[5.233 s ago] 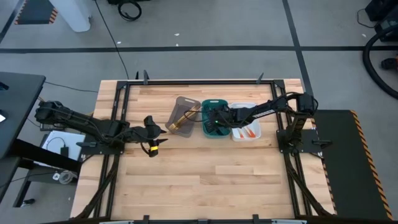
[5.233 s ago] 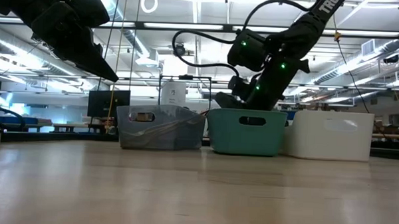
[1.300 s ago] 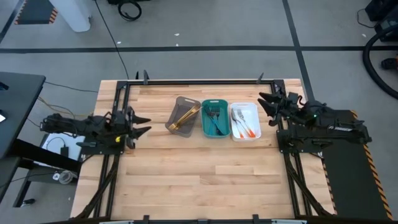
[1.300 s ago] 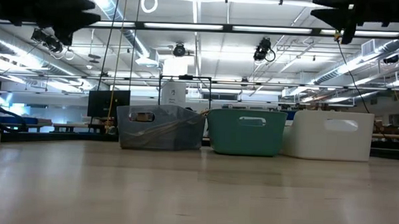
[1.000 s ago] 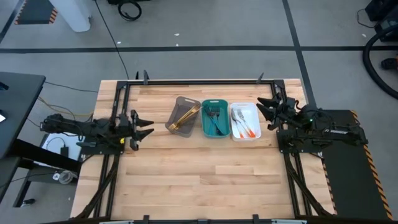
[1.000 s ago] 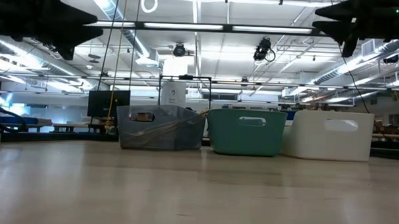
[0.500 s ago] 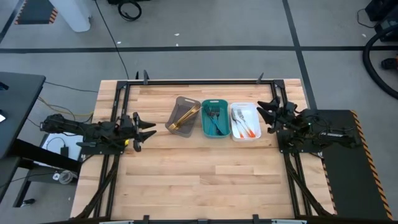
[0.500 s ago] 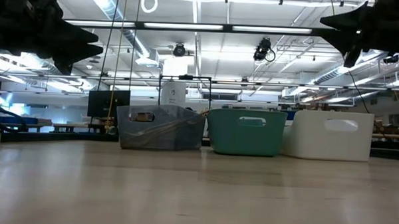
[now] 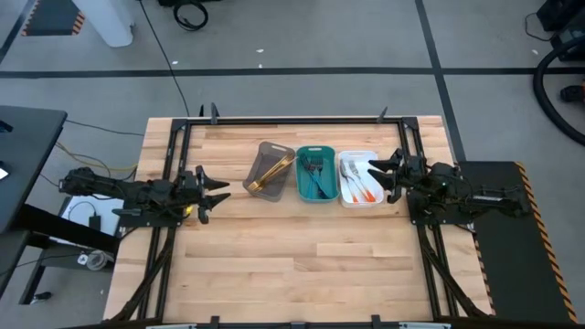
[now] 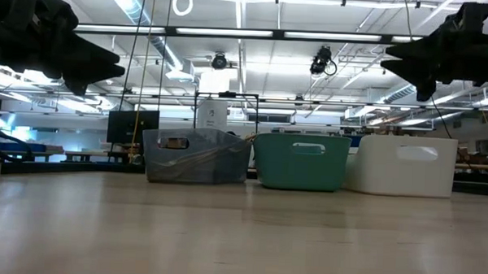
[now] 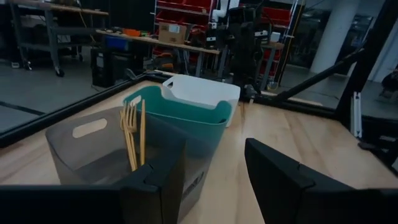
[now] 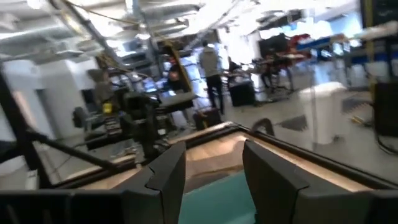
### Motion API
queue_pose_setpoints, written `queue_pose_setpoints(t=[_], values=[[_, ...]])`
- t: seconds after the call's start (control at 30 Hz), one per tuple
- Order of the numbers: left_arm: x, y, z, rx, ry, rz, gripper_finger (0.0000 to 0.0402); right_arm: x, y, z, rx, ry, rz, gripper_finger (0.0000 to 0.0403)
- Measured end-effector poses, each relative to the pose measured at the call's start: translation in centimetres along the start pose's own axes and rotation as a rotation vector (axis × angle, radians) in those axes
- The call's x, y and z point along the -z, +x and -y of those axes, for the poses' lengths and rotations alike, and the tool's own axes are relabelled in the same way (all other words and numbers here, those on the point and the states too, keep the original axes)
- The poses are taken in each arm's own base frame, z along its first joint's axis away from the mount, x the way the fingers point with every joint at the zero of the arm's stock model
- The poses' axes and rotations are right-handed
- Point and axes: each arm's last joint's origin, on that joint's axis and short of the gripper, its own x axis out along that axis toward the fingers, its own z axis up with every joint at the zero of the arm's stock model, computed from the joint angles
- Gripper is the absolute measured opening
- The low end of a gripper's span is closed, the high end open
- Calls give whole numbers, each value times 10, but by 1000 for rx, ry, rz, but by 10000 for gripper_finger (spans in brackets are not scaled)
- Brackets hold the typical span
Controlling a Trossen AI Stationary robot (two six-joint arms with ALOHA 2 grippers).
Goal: Sort silverware by color (type)
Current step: Return to Home Position
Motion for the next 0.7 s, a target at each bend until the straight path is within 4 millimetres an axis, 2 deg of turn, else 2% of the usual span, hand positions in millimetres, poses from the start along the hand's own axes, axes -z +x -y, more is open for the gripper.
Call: queue_pose_setpoints(t=[0.17,0.7], values=[[0,0,0,-1,49,-4,172,1,0,2,67,25,4,166],[1,0,0,-1,50,-6,172,0,0,2,69,26,5,166]])
